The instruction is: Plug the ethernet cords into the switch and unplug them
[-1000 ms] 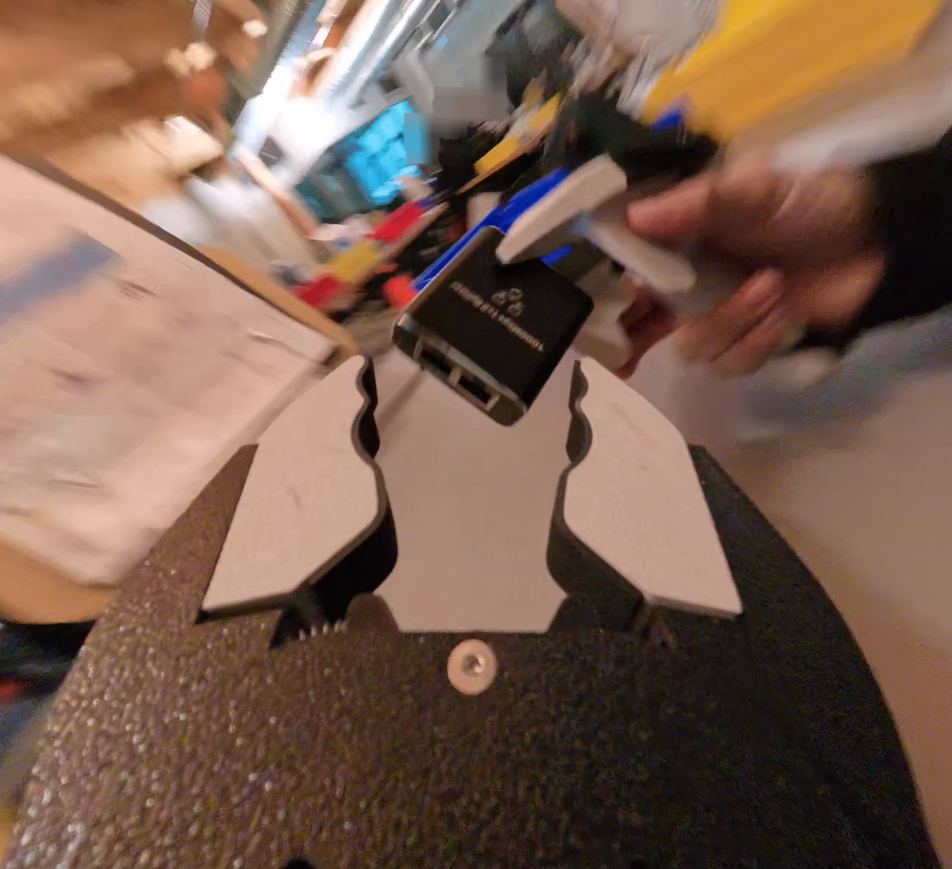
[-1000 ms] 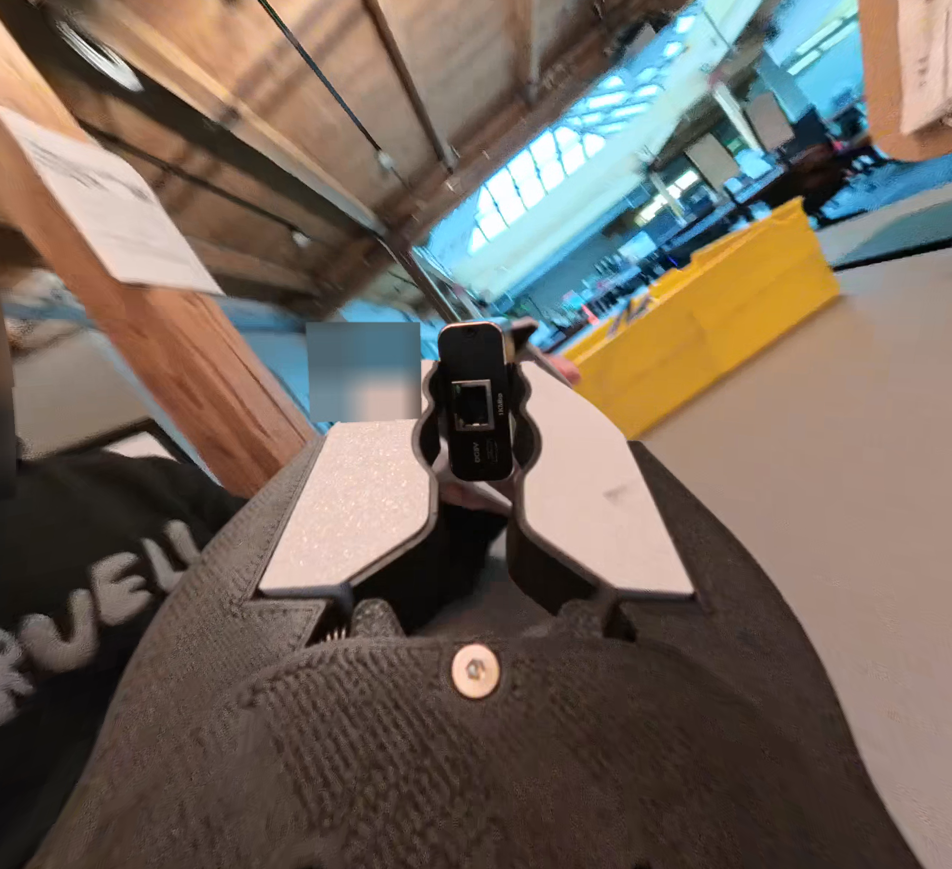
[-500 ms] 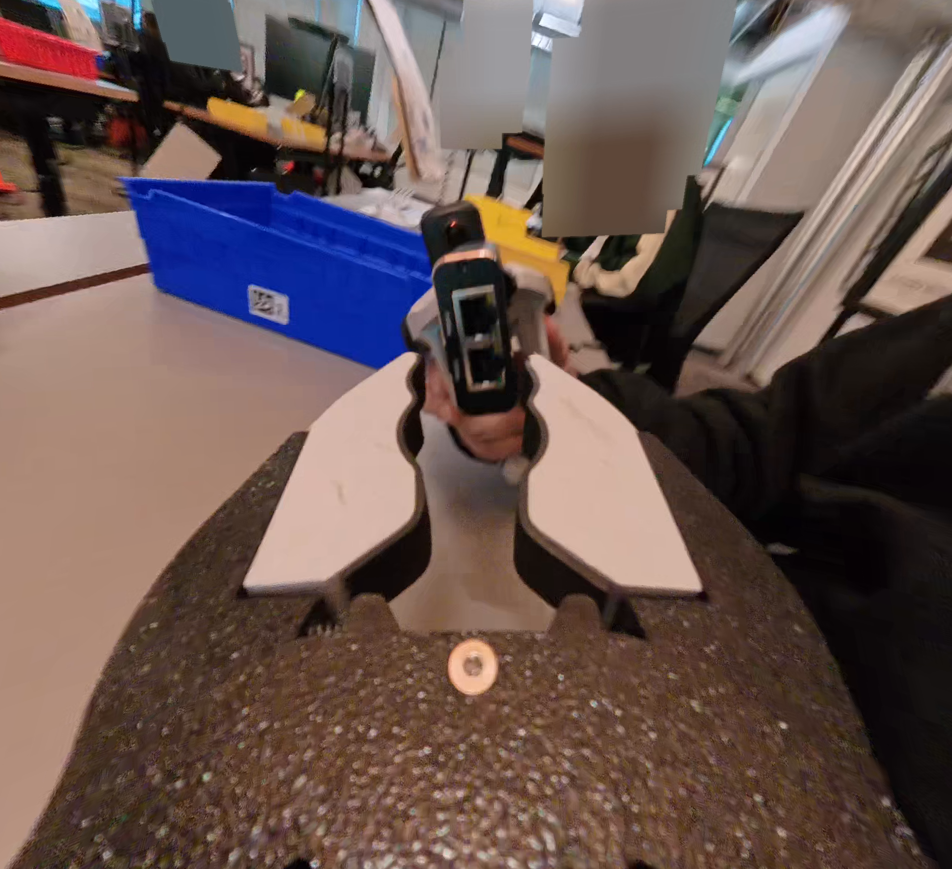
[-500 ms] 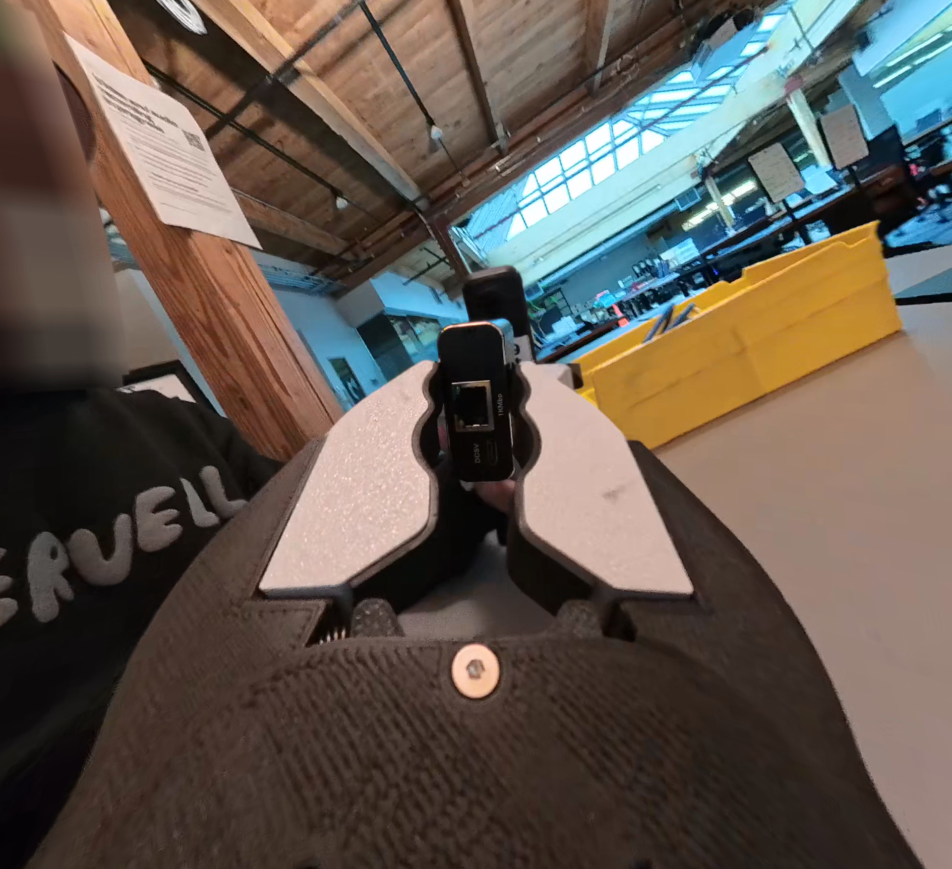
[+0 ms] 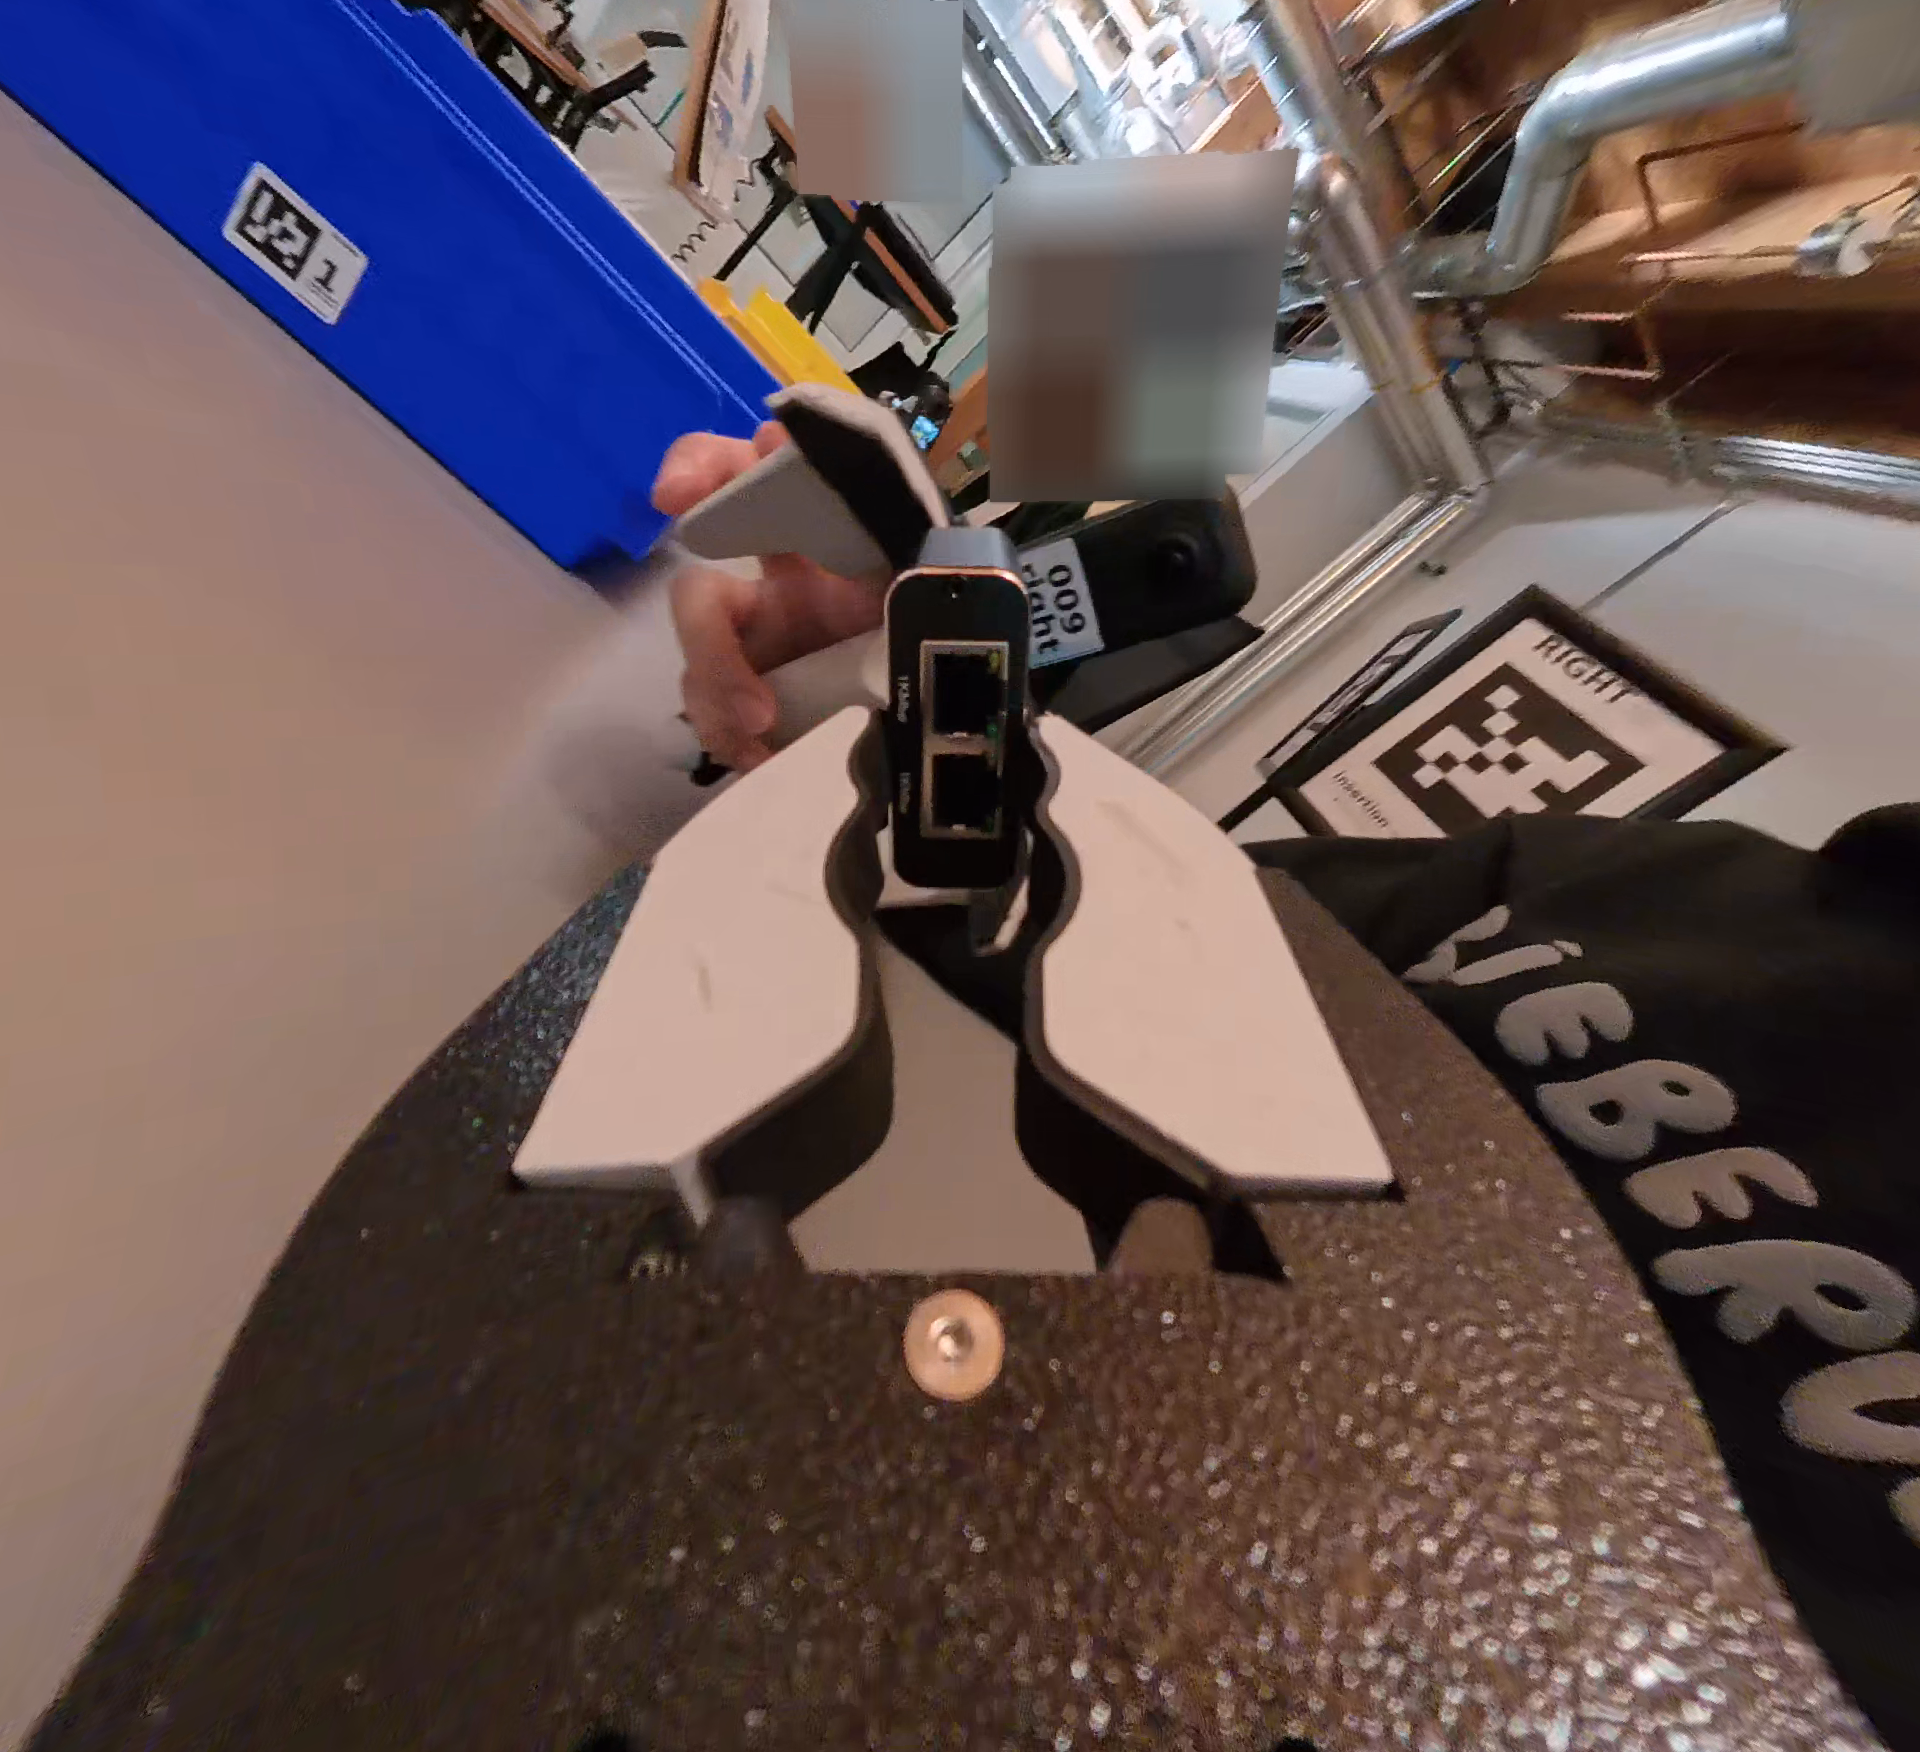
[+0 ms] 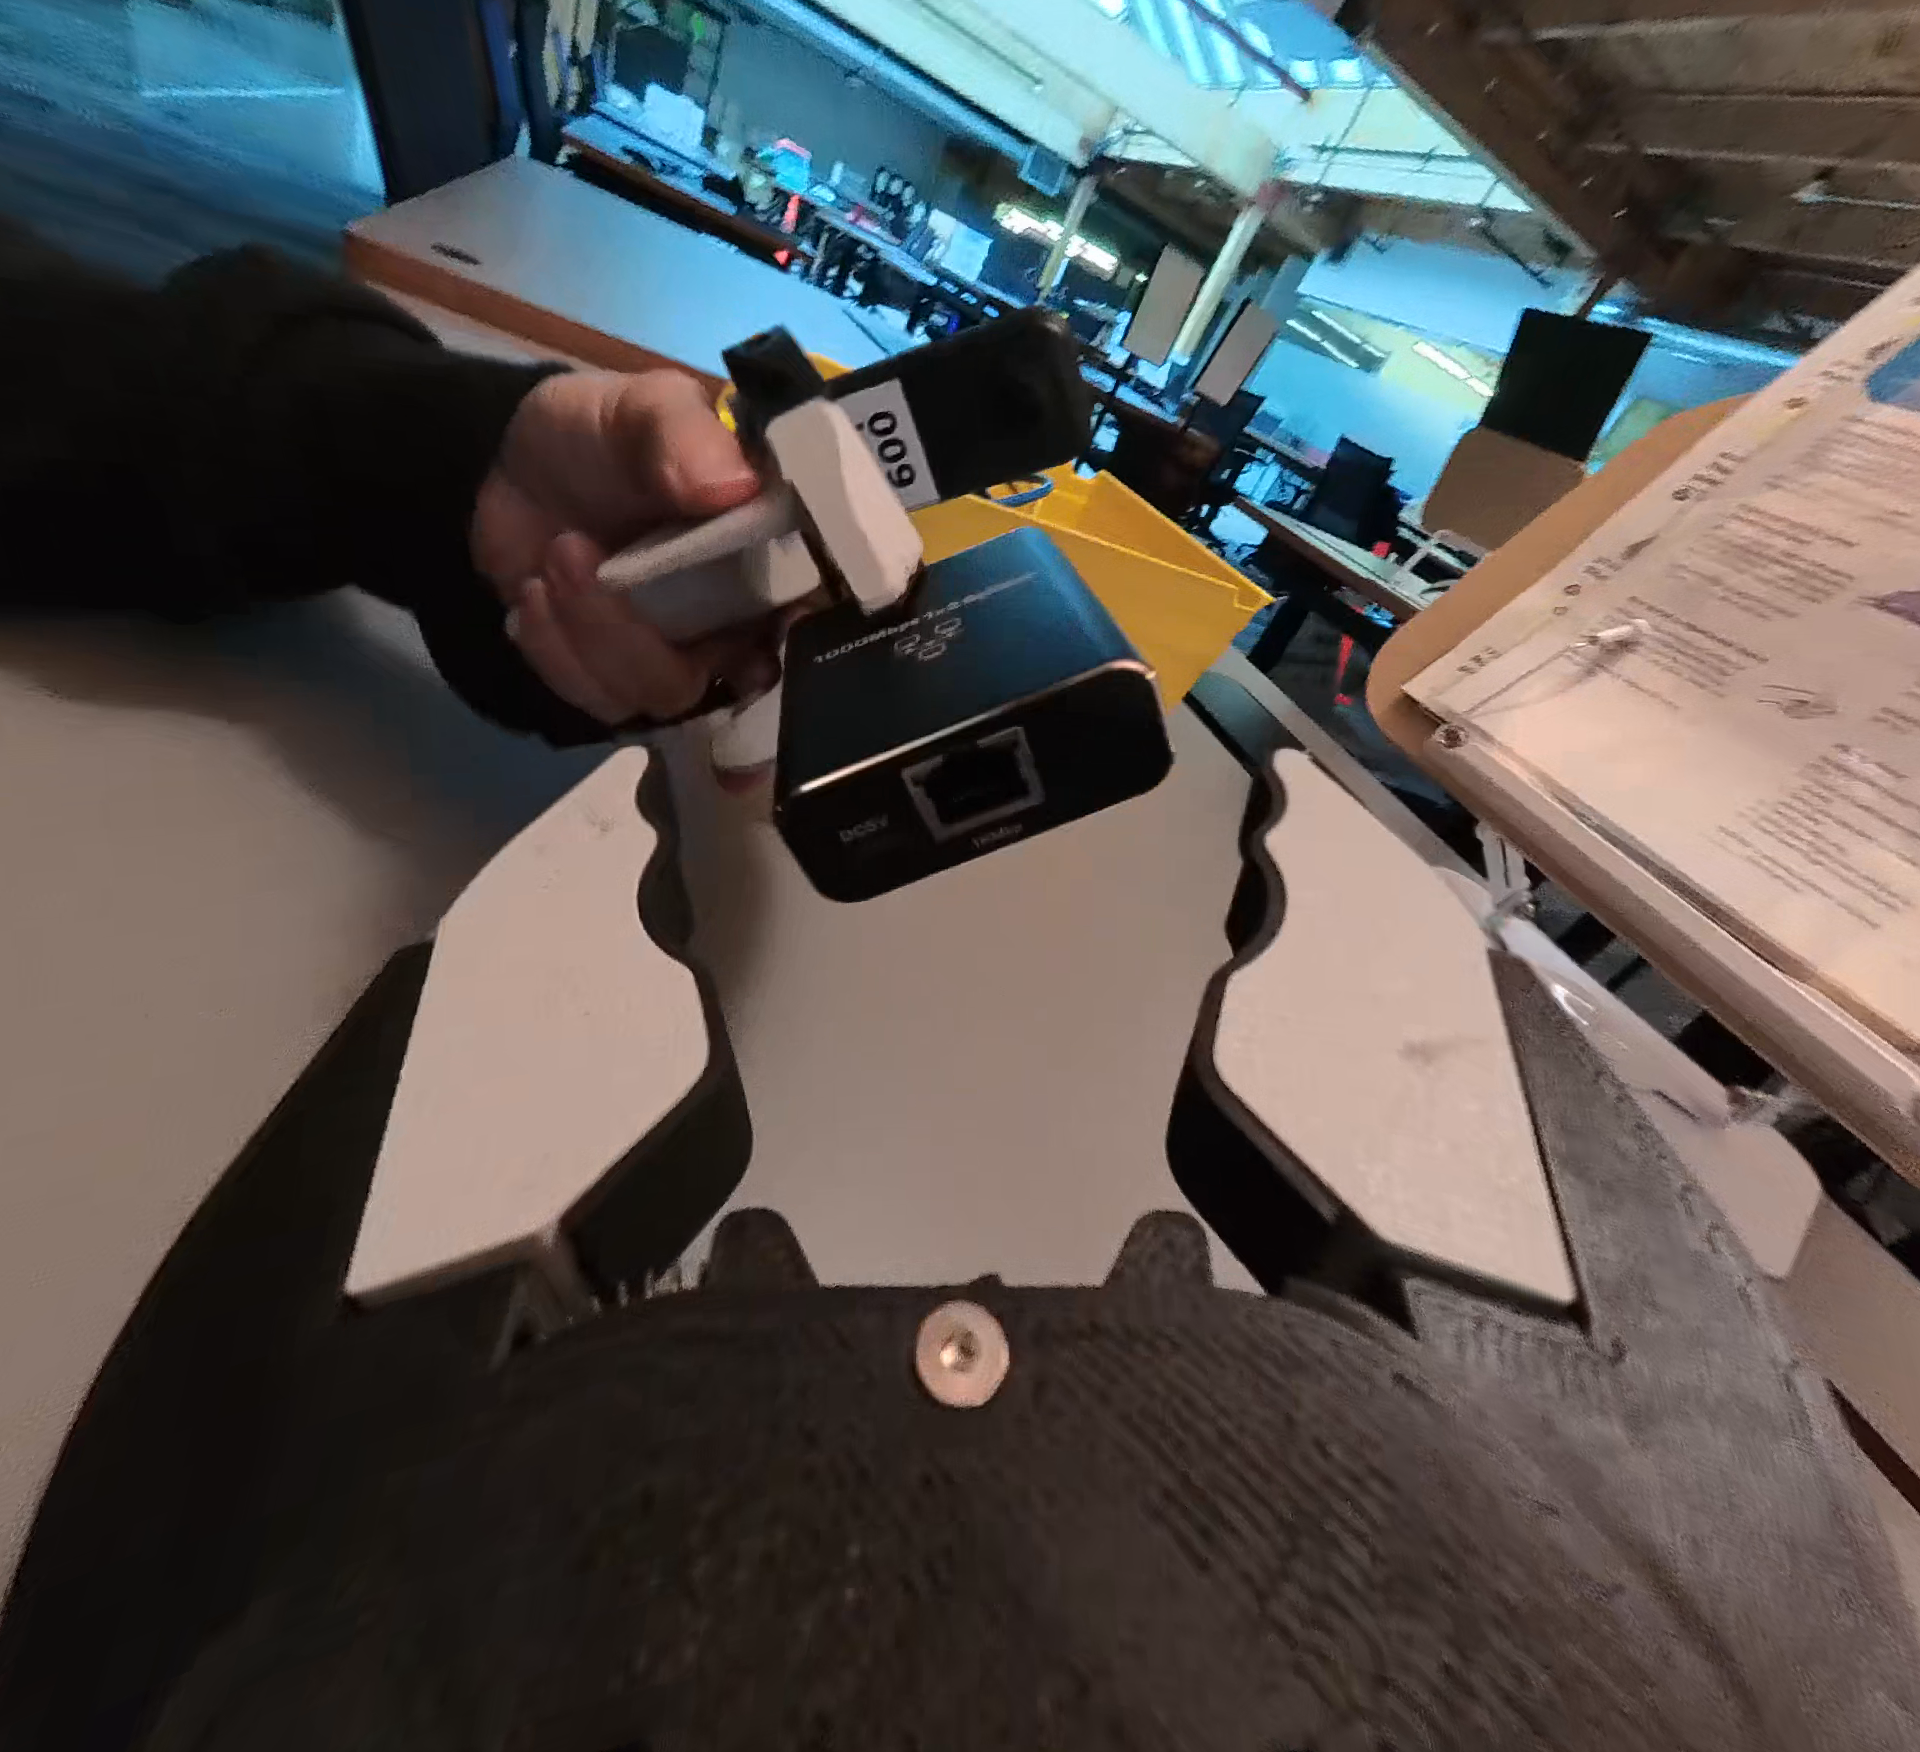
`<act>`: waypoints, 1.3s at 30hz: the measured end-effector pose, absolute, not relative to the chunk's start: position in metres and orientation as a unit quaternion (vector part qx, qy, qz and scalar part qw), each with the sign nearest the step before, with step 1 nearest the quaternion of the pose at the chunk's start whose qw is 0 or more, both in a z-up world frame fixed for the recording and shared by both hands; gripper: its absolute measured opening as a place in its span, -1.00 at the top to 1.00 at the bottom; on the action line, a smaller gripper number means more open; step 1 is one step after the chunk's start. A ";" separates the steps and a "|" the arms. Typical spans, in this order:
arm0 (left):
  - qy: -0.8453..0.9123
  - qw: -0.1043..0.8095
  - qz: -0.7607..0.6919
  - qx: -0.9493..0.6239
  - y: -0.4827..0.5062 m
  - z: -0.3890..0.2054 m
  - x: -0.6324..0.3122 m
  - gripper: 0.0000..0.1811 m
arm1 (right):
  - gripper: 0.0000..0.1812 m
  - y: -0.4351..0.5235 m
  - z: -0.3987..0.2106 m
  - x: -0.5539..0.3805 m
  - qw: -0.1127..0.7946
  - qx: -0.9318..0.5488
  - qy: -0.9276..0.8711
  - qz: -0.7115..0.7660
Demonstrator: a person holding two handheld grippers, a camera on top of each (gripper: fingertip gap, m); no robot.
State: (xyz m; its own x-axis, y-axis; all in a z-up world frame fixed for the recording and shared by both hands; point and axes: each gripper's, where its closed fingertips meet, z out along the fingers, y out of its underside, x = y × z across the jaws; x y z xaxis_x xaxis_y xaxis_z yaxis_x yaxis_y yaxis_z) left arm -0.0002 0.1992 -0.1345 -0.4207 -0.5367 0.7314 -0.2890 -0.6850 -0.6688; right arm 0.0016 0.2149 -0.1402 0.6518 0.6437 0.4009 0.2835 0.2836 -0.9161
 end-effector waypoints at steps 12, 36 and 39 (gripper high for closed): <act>0.318 0.003 -0.745 -0.586 0.208 -0.154 0.004 0.75 | 0.16 0.226 -0.150 -0.014 0.680 -0.542 -0.476 0.131; 0.302 -0.021 -0.745 -0.595 0.198 -0.149 0.009 0.75 | 0.14 0.219 -0.147 -0.011 0.686 -0.567 -0.424 0.169; 0.295 -0.021 -0.745 -0.598 0.198 -0.149 0.011 0.75 | 0.16 0.220 -0.148 -0.009 0.681 -0.572 -0.423 0.175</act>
State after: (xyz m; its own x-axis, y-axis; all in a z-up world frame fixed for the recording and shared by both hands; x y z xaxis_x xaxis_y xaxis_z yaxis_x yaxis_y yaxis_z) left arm 0.0110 0.1978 -0.1489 -0.2845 -0.3211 0.9033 -0.3847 -0.8248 -0.4143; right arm -0.0090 0.2198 -0.1483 0.5810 0.7215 0.3766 0.2456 0.2857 -0.9263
